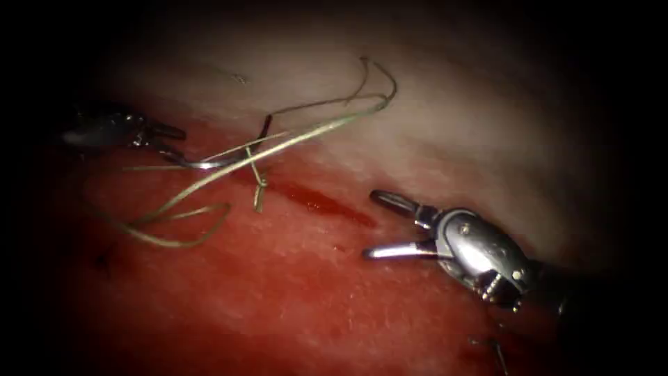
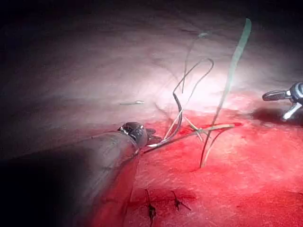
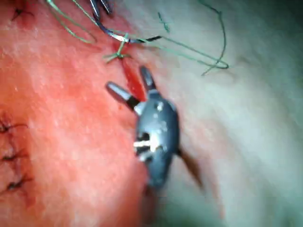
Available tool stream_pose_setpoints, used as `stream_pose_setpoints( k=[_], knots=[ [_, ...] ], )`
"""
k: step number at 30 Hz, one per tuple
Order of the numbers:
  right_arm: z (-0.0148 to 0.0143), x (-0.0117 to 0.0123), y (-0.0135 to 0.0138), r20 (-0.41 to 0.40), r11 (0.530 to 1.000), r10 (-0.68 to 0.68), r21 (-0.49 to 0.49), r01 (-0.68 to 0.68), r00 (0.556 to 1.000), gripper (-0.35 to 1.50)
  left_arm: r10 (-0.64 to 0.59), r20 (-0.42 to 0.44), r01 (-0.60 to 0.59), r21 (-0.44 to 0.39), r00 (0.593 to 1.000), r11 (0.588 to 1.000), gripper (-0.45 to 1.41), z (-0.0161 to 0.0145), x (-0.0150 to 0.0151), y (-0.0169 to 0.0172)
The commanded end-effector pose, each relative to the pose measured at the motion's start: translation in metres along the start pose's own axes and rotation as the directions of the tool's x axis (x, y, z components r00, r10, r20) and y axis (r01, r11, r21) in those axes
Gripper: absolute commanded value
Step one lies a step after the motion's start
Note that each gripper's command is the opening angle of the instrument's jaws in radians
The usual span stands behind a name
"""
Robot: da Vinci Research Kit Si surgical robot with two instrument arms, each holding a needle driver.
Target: Wound Closure
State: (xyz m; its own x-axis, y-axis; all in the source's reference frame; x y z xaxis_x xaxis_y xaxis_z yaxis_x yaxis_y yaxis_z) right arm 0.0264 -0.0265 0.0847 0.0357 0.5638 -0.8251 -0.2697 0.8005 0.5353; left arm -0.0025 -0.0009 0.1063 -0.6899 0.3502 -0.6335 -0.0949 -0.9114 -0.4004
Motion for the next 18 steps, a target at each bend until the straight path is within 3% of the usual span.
stream_pose_setpoints(
  k=[1, 6, 9, 18],
  knots=[
    [0.0009, -0.0004, 0.0001, -0.001, 1.0, 0.0, 0.003, 0.0, 1.0, 1.28, 0.005, 0.009, -0.005, -0.001, 1.0, 1.0, -0.12, 0.0011, -0.0003, -0.0001],
    [0.0009, -0.0004, 0.0001, -0.001, 1.0, 0.0, 0.003, 0.0, 1.0, 1.28, 0.011, 0.03, -0.01, -0.017, 0.999, 1.0, -0.05, 0.0014, -0.0006, 0.0001],
    [0.0009, -0.0005, 0.0, -0.001, 1.0, -0.001, 0.003, 0.001, 1.0, 1.28, 0.008, 0.031, -0.008, -0.025, 0.999, 1.0, 0.1, 0.001, -0.0003, -0.0004],
    [0.0012, -0.0007, -0.0003, 0.001, 1.0, -0.004, 0.002, 0.004, 1.0, 1.28, 0.006, 0.03, -0.005, -0.027, 1.0, 1.0, 0.07, 0.0007, -0.0001, -0.0005]
  ],
)
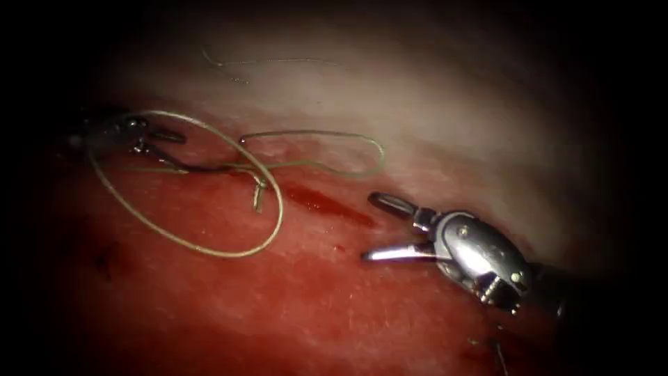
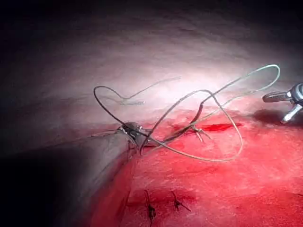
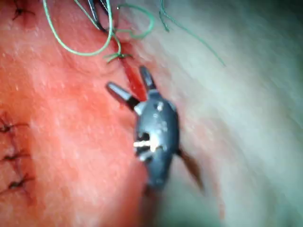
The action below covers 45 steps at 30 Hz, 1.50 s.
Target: Wound Closure
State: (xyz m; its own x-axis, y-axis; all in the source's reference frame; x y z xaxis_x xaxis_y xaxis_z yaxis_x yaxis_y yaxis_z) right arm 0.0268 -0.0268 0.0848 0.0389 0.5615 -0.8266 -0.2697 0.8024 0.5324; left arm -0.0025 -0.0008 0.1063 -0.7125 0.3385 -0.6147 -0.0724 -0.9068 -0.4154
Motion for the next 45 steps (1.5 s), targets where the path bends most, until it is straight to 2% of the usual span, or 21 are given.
stream_pose_setpoints(
  k=[1, 11, 20, 24, 28, 31, 36, 45],
  knots=[
    [0.001, -0.0006, 0.0001, 0.001, 1.0, -0.001, 0.002, 0.001, 1.0, 1.28, -0.001, 0.0, 0.001, 0.002, 1.0, 1.0, 0.05, 0.0009, 0.0001, 0.0],
    [0.001, -0.0006, 0.0, 0.001, 1.0, -0.001, 0.002, 0.001, 1.0, 1.28, 0.0, -0.001, 0.0, 0.0, 1.0, 1.0, 0.02, 0.0009, 0.0001, 0.0009],
    [0.0011, -0.0007, -0.0001, 0.001, 1.0, -0.002, 0.002, 0.002, 1.0, 1.28, 0.009, 0.002, -0.009, 0.004, 1.0, 1.0, -0.1, 0.0014, 0.0005, 0.0011],
    [0.0011, -0.0007, -0.0001, 0.001, 1.0, -0.003, 0.003, 0.002, 1.0, 1.28, 0.008, 0.002, -0.008, 0.005, 1.0, 1.0, -0.18, 0.0016, 0.0007, 0.0009],
    [0.0011, -0.0007, -0.0002, 0.001, 1.0, -0.003, 0.003, 0.003, 1.0, 1.28, 0.017, 0.002, -0.017, 0.003, 1.0, 1.0, -0.43, 0.0014, 0.0009, 0.0008],
    [0.0011, -0.0006, -0.0002, 0.001, 1.0, -0.002, 0.003, 0.002, 1.0, 1.28, 0.032, 0.002, -0.032, 0.0, 0.999, 0.999, -0.45, 0.0011, 0.0011, 0.0009],
    [0.0011, -0.0005, -0.0002, 0.001, 1.0, -0.001, 0.002, 0.001, 1.0, 1.28, 0.045, -0.029, -0.045, 0.01, 0.999, 0.999, -0.45, -0.0001, 0.0023, 0.0014],
    [0.0011, 0.0003, -0.0003, -0.006, 1.0, 0.007, 0.007, -0.007, 1.0, 1.3, 0.115, -0.078, -0.106, 0.117, 0.99, 0.988, -0.45, -0.0029, 0.0065, 0.0034]
  ],
)
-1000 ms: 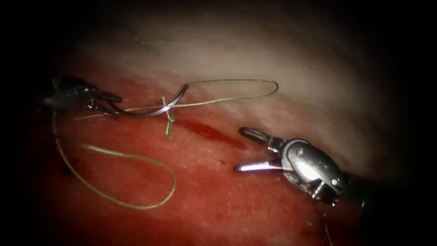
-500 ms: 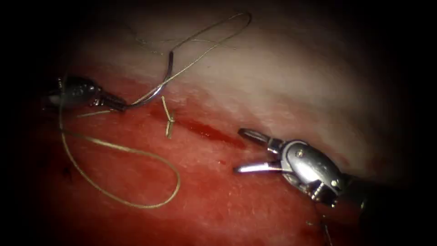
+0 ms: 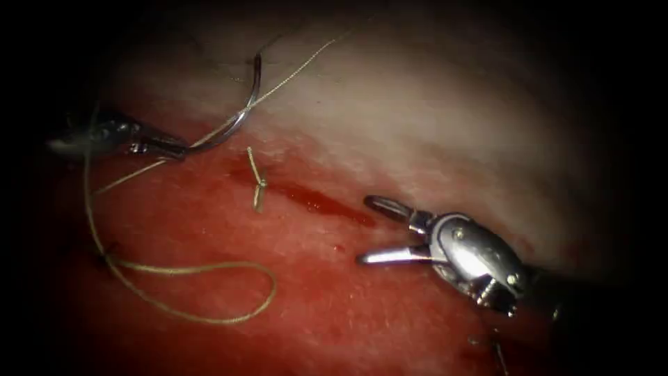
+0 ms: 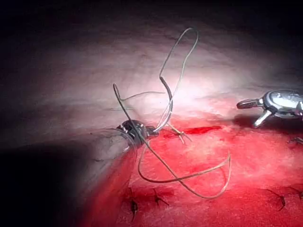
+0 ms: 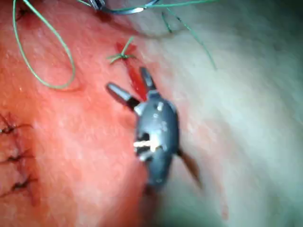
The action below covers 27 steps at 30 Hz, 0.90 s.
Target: Wound Closure
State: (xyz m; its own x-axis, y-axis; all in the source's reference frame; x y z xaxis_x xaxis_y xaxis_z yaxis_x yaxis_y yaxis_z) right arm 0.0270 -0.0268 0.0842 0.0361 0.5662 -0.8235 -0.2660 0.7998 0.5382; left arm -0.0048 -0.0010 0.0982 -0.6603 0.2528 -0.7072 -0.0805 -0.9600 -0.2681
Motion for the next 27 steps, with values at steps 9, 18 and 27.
stream_pose_setpoints(
  k=[9, 18, 27],
  knots=[
    [0.0011, 0.0026, -0.0003, -0.036, 0.994, 0.104, -0.031, -0.106, 0.994, 1.23, 0.018, -0.044, -0.016, 0.055, 0.999, 0.998, -0.45, 0.0021, 0.0041, 0.0041],
    [0.0008, 0.0025, 0.0027, 0.032, 0.971, 0.113, -0.214, -0.104, 0.993, 1.13, 0.071, -0.083, -0.061, 0.109, 0.994, 0.992, -0.45, 0.0029, 0.006, 0.0064],
    [0.0027, 0.004, 0.0089, 0.032, 0.903, 0.316, -0.317, -0.291, 0.948, 0.91, 0.152, -0.071, -0.141, 0.14, 0.986, 0.98, -0.45, 0.004, 0.0071, 0.008]
  ],
)
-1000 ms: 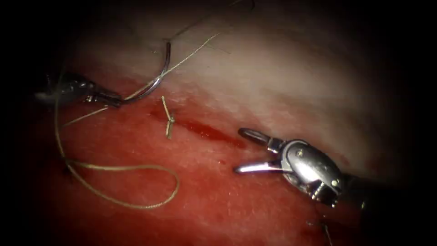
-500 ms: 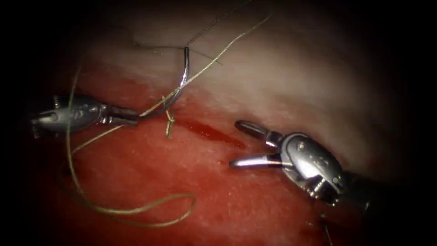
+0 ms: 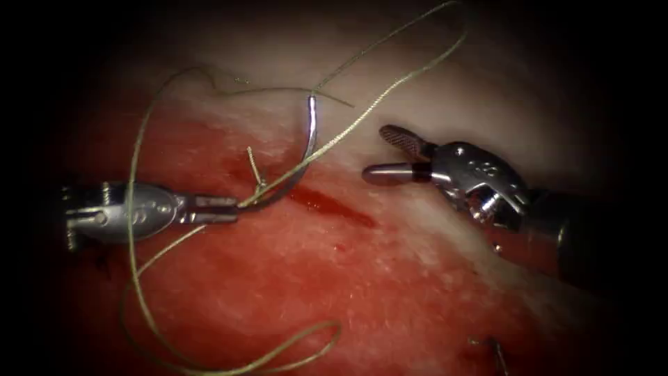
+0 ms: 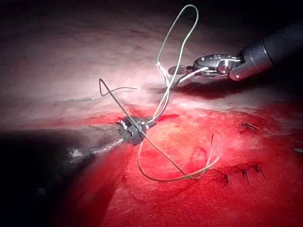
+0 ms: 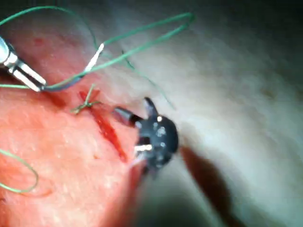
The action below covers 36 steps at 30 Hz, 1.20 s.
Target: Wound Closure
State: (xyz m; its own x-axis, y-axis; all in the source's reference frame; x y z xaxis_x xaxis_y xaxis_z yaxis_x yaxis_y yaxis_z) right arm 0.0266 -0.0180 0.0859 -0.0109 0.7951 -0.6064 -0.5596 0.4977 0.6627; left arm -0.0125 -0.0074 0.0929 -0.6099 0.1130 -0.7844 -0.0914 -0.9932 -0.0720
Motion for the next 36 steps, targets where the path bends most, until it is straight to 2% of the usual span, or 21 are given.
stream_pose_setpoints(
  k=[1, 13, 23, 29, 36],
  knots=[
    [0.0012, 0.001, 0.0003, -0.017, 1.0, 0.017, 0.009, -0.017, 1.0, 0.91, 0.001, -0.001, -0.001, -0.001, 1.0, 1.0, -0.45, 0.0011, -0.0003, 0.0],
    [0.0013, 0.005, -0.0032, -0.095, 0.993, 0.096, 0.082, -0.089, 0.991, 0.91, 0.032, 0.004, -0.032, 0.009, 0.999, 0.999, -0.45, 0.0024, -0.0001, 0.0008],
    [0.0018, 0.0046, -0.0052, -0.085, 0.97, 0.224, 0.114, -0.214, 0.971, 0.89, 0.056, 0.006, -0.056, 0.011, 0.998, 0.998, -0.45, 0.0027, -0.0001, 0.0008],
    [0.0021, 0.0033, -0.0062, -0.067, 0.946, 0.304, 0.143, -0.292, 0.95, 0.91, 0.062, 0.006, -0.062, 0.011, 0.998, 0.998, -0.45, 0.0028, -0.0002, 0.0008],
    [0.0033, 0.0014, -0.007, -0.038, 0.939, 0.322, 0.14, -0.314, 0.946, 0.91, 0.062, 0.006, -0.062, 0.011, 0.998, 0.998, -0.45, 0.0028, -0.0001, 0.0008]
  ],
)
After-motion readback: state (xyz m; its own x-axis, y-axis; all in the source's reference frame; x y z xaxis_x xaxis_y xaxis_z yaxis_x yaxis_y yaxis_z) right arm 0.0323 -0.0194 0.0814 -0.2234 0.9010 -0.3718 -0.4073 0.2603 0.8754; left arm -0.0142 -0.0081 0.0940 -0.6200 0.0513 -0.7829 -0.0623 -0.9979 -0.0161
